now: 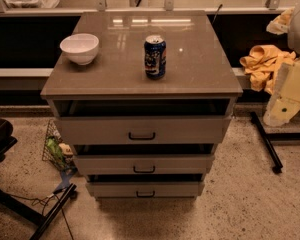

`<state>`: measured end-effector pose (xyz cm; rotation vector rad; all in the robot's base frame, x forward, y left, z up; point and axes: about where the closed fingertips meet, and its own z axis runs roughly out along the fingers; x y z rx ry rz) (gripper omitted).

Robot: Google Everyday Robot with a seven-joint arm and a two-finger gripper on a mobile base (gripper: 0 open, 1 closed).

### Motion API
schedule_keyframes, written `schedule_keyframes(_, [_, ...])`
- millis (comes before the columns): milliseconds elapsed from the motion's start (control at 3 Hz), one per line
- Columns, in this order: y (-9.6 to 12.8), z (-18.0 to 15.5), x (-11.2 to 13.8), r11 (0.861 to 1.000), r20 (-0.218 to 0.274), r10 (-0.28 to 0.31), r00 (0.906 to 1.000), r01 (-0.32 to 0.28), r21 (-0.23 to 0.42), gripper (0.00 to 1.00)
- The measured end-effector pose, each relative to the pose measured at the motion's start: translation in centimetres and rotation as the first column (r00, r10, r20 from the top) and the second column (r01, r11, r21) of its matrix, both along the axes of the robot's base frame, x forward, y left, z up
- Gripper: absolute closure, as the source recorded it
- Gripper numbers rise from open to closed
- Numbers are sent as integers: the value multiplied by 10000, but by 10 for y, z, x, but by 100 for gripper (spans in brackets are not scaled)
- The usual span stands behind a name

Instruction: Open top drawer

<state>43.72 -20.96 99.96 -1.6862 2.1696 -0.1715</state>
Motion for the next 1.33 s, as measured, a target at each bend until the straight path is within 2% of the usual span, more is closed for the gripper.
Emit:
schedule_keyframes(333, [0, 0, 0, 10000, 0, 0, 10000, 0, 0, 0])
schedule_keyframes(667, [-2, -14, 5, 9982, 266, -109, 9996, 93, 585, 0])
schedule_keyframes(1000, [-11, -62, -5, 9815, 475, -257, 9985, 162, 1906, 0])
schedule_keyframes(1333, [-14, -127, -7, 9331, 1150, -444, 9924, 0, 3597, 0])
